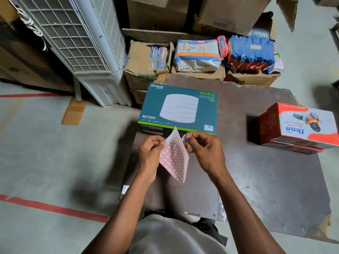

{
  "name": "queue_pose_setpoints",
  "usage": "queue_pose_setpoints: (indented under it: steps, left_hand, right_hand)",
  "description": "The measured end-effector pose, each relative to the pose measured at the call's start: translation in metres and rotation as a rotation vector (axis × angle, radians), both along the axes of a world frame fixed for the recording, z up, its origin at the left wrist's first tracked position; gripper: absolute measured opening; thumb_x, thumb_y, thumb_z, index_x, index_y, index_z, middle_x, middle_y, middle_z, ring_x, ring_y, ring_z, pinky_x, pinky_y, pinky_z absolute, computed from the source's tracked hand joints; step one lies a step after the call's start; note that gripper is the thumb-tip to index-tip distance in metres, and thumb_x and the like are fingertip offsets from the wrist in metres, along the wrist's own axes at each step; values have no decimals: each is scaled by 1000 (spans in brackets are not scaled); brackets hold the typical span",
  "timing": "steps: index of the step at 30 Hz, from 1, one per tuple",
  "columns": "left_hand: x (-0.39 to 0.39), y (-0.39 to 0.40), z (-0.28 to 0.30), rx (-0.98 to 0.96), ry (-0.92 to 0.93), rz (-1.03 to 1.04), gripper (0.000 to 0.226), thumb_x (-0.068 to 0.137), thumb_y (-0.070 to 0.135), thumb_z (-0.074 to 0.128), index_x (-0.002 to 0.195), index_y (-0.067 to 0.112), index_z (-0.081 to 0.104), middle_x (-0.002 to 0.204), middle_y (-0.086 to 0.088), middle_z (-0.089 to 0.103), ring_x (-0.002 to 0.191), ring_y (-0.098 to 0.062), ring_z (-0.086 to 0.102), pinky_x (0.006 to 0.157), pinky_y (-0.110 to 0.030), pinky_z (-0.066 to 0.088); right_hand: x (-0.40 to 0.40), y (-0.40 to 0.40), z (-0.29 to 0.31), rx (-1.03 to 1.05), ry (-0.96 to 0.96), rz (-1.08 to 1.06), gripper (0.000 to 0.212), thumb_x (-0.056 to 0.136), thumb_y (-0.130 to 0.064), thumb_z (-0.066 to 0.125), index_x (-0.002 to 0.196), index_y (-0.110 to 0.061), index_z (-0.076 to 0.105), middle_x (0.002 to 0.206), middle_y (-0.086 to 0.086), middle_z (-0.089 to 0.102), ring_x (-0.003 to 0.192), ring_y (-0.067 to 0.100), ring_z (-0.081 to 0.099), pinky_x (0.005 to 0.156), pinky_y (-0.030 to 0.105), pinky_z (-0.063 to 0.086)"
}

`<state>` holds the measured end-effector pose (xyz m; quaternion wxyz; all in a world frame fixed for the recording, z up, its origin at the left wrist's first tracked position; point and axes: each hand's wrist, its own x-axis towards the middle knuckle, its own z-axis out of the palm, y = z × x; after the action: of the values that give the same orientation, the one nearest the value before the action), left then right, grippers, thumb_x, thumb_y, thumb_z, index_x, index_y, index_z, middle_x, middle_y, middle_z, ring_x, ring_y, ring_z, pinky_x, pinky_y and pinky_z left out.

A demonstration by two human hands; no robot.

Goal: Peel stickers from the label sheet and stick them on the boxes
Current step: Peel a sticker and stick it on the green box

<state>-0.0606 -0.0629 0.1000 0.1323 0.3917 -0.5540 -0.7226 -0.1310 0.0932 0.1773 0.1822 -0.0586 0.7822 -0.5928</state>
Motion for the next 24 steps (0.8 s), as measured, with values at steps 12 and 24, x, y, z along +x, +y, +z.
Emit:
queue_pose_setpoints:
  steps: [12,24]
  left_hand:
    - [21,-24,-107,-103,-324,45,13,93,-3,65,97,9,69,89,-6,70,83,-19,62,66,-20,49]
    - [34,-38,-126,-227,-490,-371,29,94,21,71,121,9,74,114,-5,77,105,-18,71,98,-32,54]
  right_hand:
    - [7,-5,-15,40,-61,1,18,97,-17,68,85,-23,79,79,6,77,78,31,72,75,45,63]
    - [13,-8,-46,64,-173,54,17,98,-8,66,87,-4,78,83,11,77,66,10,65,63,22,55]
